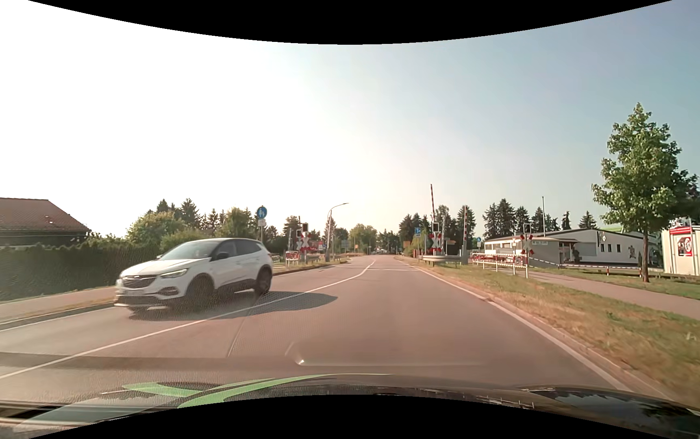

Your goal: Follow the waypoints while adhering to traffic rules and regulations

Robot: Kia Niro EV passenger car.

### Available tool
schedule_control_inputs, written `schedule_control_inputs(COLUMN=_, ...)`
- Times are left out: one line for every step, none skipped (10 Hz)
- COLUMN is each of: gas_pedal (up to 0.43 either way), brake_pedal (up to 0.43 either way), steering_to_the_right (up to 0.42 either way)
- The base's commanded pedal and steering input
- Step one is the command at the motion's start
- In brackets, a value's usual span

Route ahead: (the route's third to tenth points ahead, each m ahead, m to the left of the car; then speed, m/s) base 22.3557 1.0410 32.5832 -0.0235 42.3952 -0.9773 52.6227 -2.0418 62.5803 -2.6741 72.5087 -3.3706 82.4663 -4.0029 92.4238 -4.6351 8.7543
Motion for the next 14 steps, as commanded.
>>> schedule_control_inputs(gas_pedal=0.209, brake_pedal=0.000, steering_to_the_right=0.082)
schedule_control_inputs(gas_pedal=0.209, brake_pedal=0.000, steering_to_the_right=0.078)
schedule_control_inputs(gas_pedal=0.220, brake_pedal=0.000, steering_to_the_right=0.071)
schedule_control_inputs(gas_pedal=0.228, brake_pedal=0.000, steering_to_the_right=0.060)
schedule_control_inputs(gas_pedal=0.228, brake_pedal=0.000, steering_to_the_right=0.050)
schedule_control_inputs(gas_pedal=0.228, brake_pedal=0.000, steering_to_the_right=0.041)
schedule_control_inputs(gas_pedal=0.228, brake_pedal=0.000, steering_to_the_right=0.031)
schedule_control_inputs(gas_pedal=0.240, brake_pedal=0.000, steering_to_the_right=0.021)
schedule_control_inputs(gas_pedal=0.240, brake_pedal=0.000, steering_to_the_right=0.015)
schedule_control_inputs(gas_pedal=0.240, brake_pedal=0.000, steering_to_the_right=0.009)
schedule_control_inputs(gas_pedal=0.240, brake_pedal=0.000, steering_to_the_right=0.004)
schedule_control_inputs(gas_pedal=0.240, brake_pedal=0.000, steering_to_the_right=0.000)
schedule_control_inputs(gas_pedal=0.240, brake_pedal=0.000, steering_to_the_right=-0.004)
schedule_control_inputs(gas_pedal=0.240, brake_pedal=0.000, steering_to_the_right=-0.010)
